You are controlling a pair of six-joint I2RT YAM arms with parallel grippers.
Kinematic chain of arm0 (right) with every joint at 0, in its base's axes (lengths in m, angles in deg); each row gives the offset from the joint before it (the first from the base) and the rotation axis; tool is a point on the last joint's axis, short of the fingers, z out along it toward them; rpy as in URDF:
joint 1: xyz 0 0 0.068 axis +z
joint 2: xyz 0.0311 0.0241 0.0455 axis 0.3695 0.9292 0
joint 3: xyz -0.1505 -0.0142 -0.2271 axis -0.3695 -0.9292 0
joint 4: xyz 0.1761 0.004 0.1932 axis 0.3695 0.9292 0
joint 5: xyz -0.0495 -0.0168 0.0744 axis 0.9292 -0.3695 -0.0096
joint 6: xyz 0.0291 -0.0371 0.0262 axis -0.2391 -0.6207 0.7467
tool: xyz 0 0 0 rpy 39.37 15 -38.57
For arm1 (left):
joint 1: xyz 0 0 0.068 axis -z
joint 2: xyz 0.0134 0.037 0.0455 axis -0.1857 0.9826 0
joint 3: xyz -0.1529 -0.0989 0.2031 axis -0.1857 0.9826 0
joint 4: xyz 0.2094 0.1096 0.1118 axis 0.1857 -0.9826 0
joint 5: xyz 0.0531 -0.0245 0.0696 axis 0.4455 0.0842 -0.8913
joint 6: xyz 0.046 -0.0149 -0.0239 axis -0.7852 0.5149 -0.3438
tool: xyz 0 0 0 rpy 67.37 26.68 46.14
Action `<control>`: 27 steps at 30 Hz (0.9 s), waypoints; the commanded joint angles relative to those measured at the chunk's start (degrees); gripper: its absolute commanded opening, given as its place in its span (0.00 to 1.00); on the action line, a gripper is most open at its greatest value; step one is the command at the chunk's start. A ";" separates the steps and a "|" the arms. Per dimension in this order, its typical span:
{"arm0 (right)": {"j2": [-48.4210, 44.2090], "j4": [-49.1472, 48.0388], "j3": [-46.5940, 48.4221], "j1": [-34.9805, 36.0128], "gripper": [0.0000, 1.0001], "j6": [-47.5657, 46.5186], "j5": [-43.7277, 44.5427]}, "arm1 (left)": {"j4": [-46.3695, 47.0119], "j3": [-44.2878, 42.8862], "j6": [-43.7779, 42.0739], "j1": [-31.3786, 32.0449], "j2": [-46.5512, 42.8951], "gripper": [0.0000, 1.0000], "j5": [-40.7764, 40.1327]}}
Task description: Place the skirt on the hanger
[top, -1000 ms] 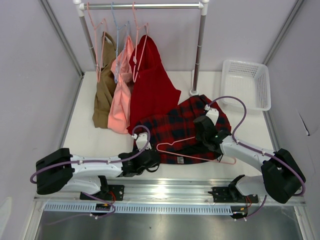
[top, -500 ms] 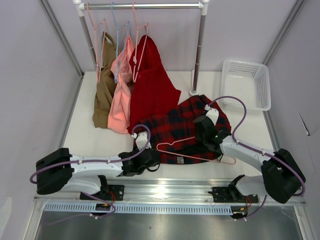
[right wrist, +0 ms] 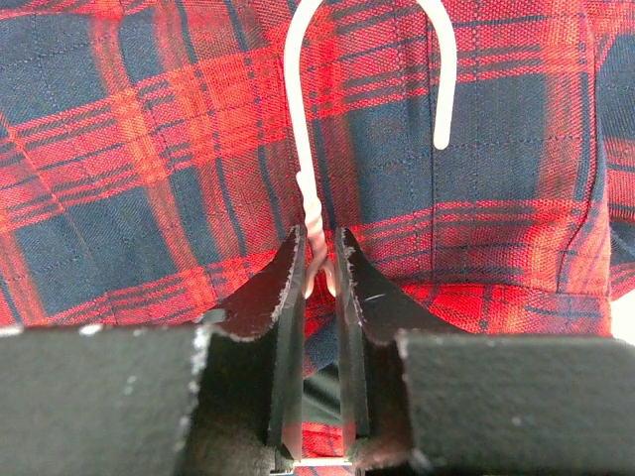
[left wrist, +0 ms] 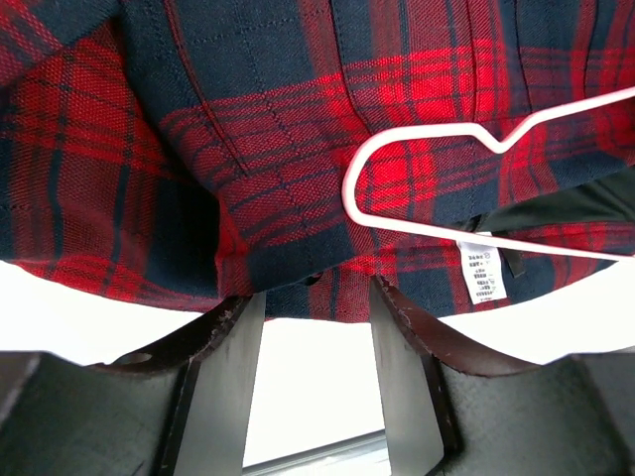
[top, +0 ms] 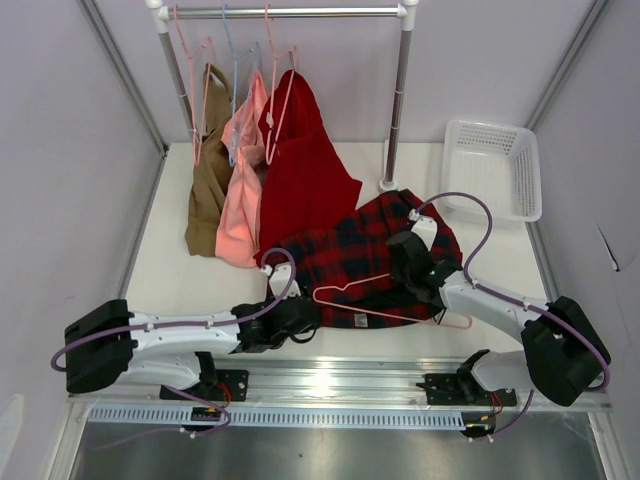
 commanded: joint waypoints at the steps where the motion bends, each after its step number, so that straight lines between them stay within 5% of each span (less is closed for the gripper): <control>1: 0.26 -0.83 1.01 0.17 0.00 0.84 0.82 | 0.73 -1.40 -0.50 -0.15 0.98 0.51 0.74; 27: 0.69 -1.09 1.01 -0.01 0.00 0.58 0.38 | 6.27 -2.80 -1.91 -2.79 7.49 0.41 2.06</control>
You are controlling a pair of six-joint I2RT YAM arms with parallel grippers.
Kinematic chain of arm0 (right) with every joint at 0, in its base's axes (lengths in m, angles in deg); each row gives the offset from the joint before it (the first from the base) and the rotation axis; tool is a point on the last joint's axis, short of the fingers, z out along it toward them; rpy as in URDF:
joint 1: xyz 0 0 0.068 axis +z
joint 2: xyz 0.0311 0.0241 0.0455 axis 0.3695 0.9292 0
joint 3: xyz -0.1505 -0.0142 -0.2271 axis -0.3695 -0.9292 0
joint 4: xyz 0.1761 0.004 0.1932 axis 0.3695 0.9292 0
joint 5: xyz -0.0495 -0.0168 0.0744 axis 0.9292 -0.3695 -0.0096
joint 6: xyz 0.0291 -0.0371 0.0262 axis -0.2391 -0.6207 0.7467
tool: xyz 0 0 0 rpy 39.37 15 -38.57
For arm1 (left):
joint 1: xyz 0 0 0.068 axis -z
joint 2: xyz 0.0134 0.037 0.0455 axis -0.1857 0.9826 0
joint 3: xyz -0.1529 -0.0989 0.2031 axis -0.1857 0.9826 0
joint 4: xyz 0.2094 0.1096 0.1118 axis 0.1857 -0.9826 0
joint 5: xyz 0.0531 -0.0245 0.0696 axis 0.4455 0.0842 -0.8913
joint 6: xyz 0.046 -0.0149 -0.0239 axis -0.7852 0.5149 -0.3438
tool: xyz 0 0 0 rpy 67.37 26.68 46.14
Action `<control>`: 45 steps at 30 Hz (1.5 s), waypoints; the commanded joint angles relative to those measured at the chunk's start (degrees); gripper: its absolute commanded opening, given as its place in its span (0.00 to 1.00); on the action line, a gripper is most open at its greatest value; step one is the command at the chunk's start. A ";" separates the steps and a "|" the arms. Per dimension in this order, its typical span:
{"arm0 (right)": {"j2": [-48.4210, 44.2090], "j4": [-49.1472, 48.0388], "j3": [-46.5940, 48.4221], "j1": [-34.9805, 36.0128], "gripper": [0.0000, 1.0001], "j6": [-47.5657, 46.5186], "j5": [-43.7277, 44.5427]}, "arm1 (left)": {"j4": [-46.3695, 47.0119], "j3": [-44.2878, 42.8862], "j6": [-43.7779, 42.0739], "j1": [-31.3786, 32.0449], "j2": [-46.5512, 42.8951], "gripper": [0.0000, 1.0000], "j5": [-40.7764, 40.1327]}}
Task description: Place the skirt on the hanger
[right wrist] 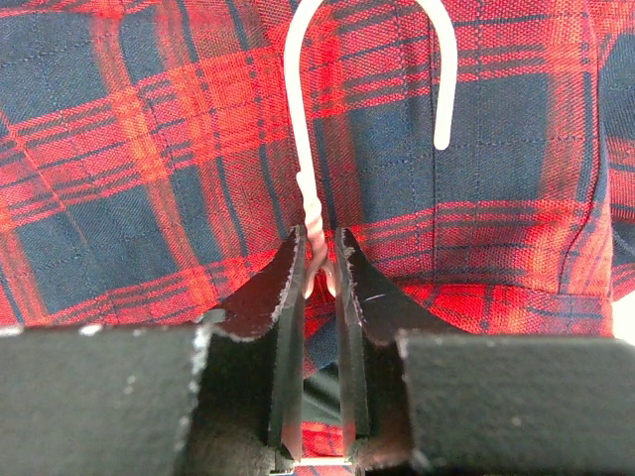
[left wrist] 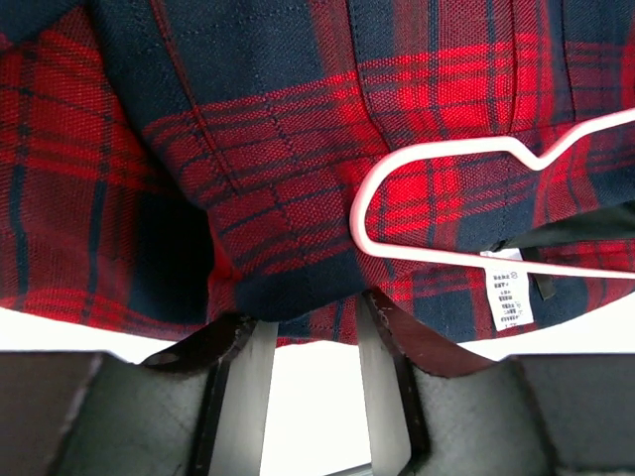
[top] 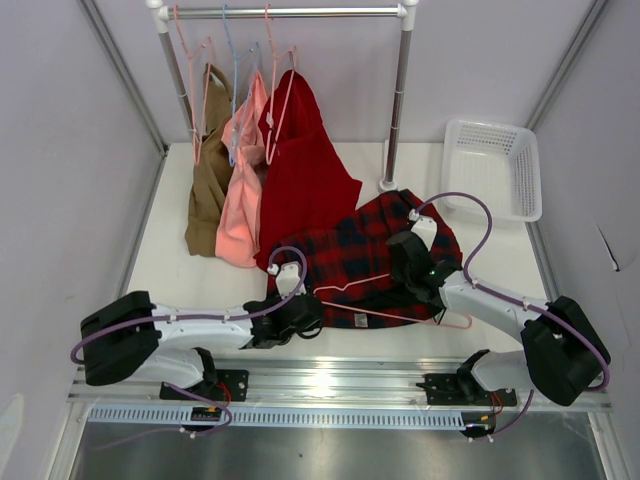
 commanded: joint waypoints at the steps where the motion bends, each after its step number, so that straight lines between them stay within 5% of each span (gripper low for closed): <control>1: 0.63 -1.07 1.01 0.08 0.00 0.68 0.64 | 2.34 -2.08 -1.01 -0.65 0.82 0.40 0.11; 14: 1.59 -1.60 1.01 -0.01 0.00 0.60 0.11 | 1.90 -1.38 0.30 -1.44 1.88 0.31 -0.77; 28: 1.25 -1.42 1.10 -0.01 0.00 0.42 0.11 | 0.85 -1.29 0.22 -1.70 0.04 0.01 -0.86; 45: -5.78 -0.36 -0.30 0.08 0.00 -0.63 -1.29 | 2.87 7.05 -10.41 -11.45 -15.95 0.00 13.20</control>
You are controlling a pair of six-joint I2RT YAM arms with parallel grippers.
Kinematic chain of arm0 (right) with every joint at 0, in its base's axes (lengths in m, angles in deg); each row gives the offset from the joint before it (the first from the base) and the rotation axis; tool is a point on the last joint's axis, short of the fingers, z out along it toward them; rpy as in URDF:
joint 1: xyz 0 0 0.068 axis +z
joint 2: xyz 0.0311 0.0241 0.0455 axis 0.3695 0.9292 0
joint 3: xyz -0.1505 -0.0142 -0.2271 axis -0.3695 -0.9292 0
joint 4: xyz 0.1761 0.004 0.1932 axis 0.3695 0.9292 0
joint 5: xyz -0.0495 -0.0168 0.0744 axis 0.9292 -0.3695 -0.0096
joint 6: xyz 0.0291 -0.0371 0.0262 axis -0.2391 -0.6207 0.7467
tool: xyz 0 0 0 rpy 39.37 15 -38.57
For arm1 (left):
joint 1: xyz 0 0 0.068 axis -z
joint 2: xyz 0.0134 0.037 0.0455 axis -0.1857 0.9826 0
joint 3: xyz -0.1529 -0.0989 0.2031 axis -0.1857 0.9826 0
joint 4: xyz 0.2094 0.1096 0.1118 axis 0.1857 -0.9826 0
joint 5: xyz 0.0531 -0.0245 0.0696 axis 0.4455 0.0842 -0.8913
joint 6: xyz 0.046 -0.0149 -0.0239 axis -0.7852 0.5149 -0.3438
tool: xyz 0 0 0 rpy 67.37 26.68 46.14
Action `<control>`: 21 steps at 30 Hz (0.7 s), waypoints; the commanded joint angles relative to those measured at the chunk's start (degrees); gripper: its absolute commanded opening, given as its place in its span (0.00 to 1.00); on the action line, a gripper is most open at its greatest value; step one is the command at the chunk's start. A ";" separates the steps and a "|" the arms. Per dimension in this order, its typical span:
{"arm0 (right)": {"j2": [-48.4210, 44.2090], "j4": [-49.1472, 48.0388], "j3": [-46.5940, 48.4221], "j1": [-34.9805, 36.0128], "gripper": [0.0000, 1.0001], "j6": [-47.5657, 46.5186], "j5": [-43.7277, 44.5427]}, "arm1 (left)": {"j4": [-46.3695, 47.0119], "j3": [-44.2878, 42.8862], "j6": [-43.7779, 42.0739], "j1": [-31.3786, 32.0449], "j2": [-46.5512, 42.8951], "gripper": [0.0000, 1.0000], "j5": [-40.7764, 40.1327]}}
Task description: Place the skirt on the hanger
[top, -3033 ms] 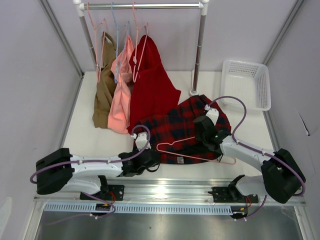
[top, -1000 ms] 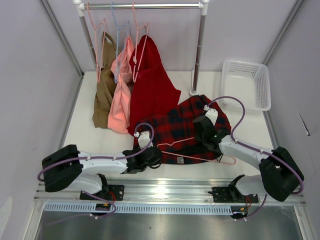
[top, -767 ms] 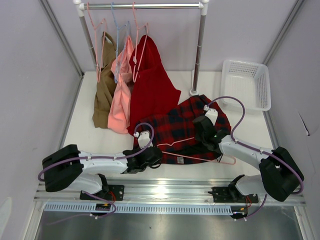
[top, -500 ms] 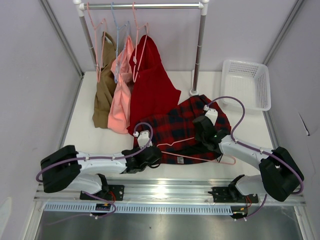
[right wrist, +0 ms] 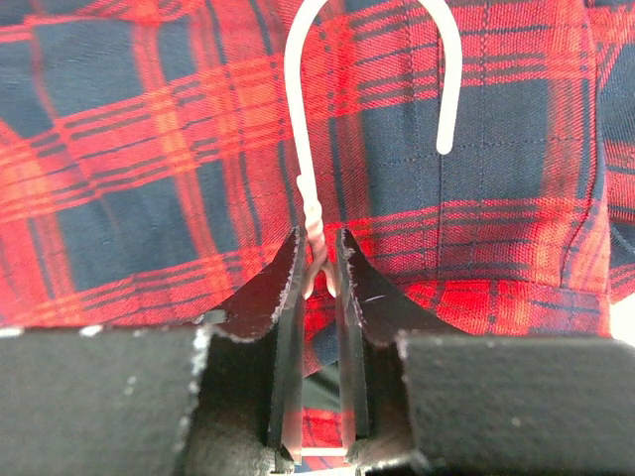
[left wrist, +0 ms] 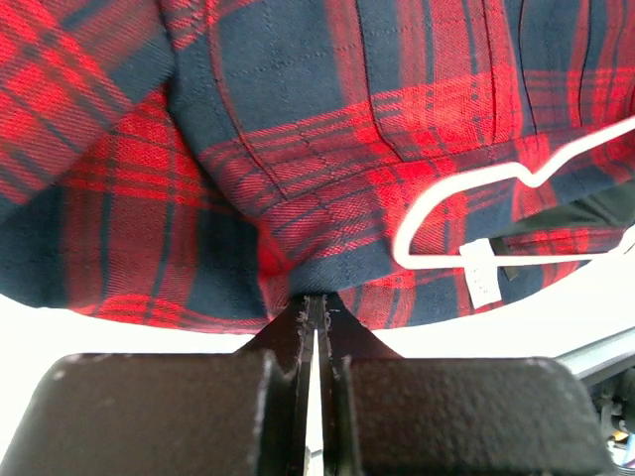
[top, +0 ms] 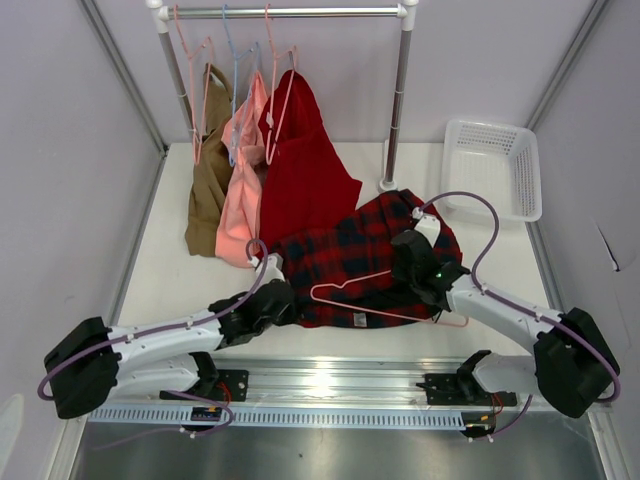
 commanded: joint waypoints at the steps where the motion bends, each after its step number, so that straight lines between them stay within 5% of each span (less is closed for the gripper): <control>1: -3.47 -0.78 -0.41 0.26 0.00 -0.74 -0.03 | 2.43 1.37 -3.90 -2.91 -2.72 0.00 3.72; 21: -3.66 -5.43 -4.64 3.51 0.00 0.31 0.85 | 1.55 1.64 -8.65 -10.30 -7.46 0.00 12.95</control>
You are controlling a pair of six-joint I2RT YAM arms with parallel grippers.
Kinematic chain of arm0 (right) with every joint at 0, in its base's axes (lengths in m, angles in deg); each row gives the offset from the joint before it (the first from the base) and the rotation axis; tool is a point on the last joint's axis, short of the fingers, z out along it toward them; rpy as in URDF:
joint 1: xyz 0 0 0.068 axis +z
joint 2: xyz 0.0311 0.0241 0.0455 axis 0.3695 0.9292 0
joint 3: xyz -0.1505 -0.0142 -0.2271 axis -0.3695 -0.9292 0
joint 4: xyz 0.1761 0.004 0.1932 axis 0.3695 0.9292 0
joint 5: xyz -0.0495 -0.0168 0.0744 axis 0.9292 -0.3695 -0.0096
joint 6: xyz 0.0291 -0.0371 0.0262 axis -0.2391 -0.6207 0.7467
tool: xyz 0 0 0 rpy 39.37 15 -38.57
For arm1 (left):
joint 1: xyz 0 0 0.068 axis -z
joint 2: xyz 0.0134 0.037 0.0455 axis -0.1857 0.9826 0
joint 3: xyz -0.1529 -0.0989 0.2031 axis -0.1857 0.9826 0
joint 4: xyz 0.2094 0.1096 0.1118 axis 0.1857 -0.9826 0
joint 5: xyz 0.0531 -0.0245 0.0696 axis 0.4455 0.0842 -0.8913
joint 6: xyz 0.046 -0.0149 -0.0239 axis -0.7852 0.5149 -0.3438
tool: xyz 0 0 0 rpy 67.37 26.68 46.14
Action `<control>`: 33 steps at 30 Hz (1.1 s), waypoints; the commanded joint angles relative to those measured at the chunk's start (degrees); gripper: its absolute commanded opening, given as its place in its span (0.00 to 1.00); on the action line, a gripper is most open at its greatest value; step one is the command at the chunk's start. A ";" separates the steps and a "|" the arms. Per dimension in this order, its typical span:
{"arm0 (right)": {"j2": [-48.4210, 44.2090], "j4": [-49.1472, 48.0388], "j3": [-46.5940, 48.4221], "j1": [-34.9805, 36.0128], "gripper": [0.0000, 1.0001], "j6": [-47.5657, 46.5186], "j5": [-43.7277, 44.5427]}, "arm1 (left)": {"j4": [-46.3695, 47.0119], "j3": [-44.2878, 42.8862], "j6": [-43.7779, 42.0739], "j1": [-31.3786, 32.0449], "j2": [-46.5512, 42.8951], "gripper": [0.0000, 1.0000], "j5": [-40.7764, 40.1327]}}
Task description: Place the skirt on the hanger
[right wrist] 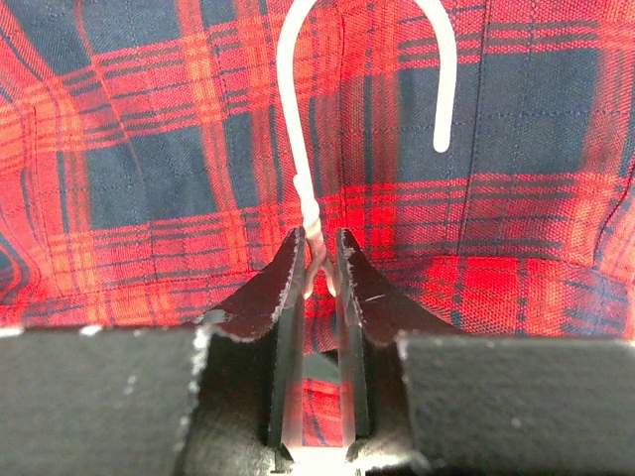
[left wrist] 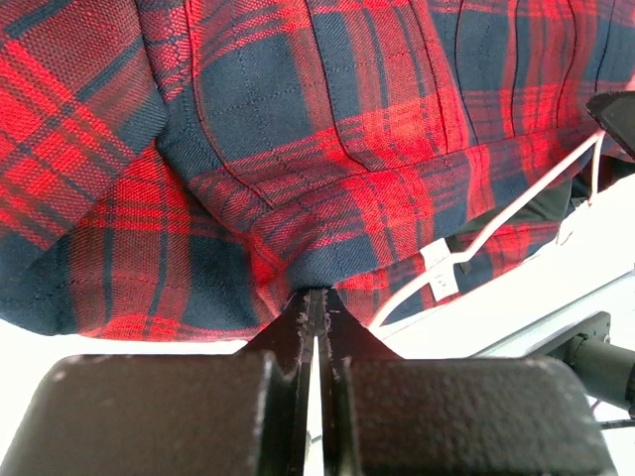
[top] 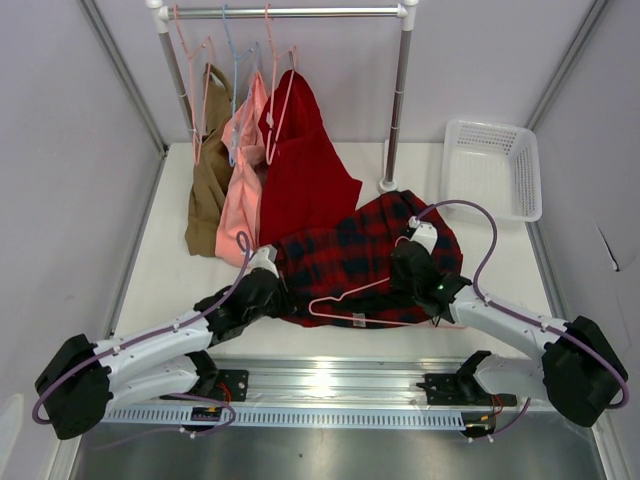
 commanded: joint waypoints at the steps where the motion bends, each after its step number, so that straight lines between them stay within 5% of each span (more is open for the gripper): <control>1: 1.42 -3.36 -0.07 0.43 0.00 0.66 1.70 | -0.28 0.42 -1.96 -1.14 -1.50 0.00 2.00; 33: 12.58 -11.27 5.73 1.48 0.00 1.71 11.28 | -2.39 0.24 -4.78 -1.84 -0.36 0.00 6.57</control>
